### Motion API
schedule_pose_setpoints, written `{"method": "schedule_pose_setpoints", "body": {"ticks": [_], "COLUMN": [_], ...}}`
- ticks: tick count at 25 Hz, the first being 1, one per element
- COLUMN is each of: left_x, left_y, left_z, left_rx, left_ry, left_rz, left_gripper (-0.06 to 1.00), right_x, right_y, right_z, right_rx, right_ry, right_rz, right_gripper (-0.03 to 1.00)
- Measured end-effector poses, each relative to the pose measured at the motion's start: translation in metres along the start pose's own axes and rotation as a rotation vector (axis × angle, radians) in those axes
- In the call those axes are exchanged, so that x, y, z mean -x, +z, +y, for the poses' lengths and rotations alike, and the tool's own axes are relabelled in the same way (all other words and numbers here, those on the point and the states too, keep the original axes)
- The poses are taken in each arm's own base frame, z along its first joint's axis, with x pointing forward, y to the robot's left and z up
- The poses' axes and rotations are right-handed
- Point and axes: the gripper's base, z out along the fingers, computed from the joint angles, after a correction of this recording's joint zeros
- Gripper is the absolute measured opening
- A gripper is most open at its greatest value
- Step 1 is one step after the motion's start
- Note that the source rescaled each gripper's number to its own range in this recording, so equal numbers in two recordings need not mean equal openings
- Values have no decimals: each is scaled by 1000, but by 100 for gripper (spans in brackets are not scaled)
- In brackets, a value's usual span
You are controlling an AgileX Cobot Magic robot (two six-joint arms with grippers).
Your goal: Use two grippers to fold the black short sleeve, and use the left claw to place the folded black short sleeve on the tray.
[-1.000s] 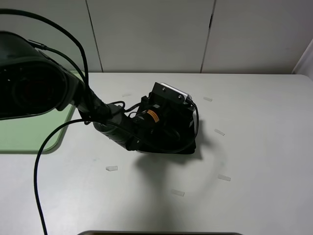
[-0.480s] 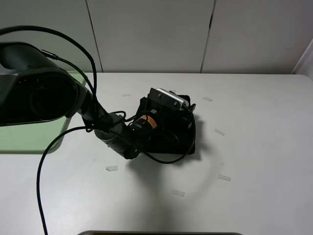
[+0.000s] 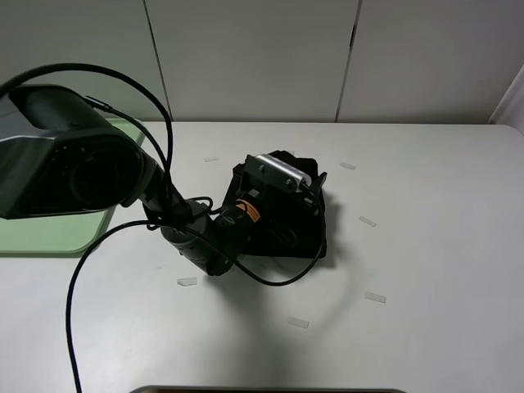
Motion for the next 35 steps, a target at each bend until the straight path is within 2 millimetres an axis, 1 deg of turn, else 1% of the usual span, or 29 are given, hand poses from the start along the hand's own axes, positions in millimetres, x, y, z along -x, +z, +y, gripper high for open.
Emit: {"method": "schedule_pose_setpoints", "body": {"ticks": [5, 8, 10, 14, 15, 17, 20, 22, 23, 26, 27, 30, 35], "left_x": [1, 8, 15, 39, 48, 72, 129, 161, 176, 210, 219, 238, 250], "left_y": [0, 0, -2, -9, -12, -17, -23, -28, -31, -43, -48, -65, -98], "left_z": [0, -1, -1, -1, 0, 0, 0, 2, 5, 14, 18, 33, 61], "left_rx": [0, -3, -5, -5, -4, -5, -9, -11, -11, 2, 8, 36, 111], "left_ry": [0, -4, -8, -15, -18, -28, -55, -74, -82, -100, -105, -132, -200], "left_rz": [-5, 6, 43, 93, 100, 77, -2, -8, 6, 94, 135, 278, 536], "left_gripper": [90, 90, 90, 90, 90, 90, 90, 90, 90, 90, 90, 90, 90], "right_x": [0, 0, 0, 0, 0, 0, 0, 0, 0, 0, 0, 0, 0], "right_y": [0, 0, 0, 0, 0, 0, 0, 0, 0, 0, 0, 0, 0], "right_z": [0, 0, 0, 0, 0, 0, 0, 0, 0, 0, 0, 0, 0], "right_rx": [0, 0, 0, 0, 0, 0, 0, 0, 0, 0, 0, 0, 0], "right_ry": [0, 0, 0, 0, 0, 0, 0, 0, 0, 0, 0, 0, 0], "right_rz": [0, 0, 0, 0, 0, 0, 0, 0, 0, 0, 0, 0, 0], "right_gripper": [100, 100, 100, 100, 100, 100, 100, 100, 100, 100, 100, 100, 100]}}
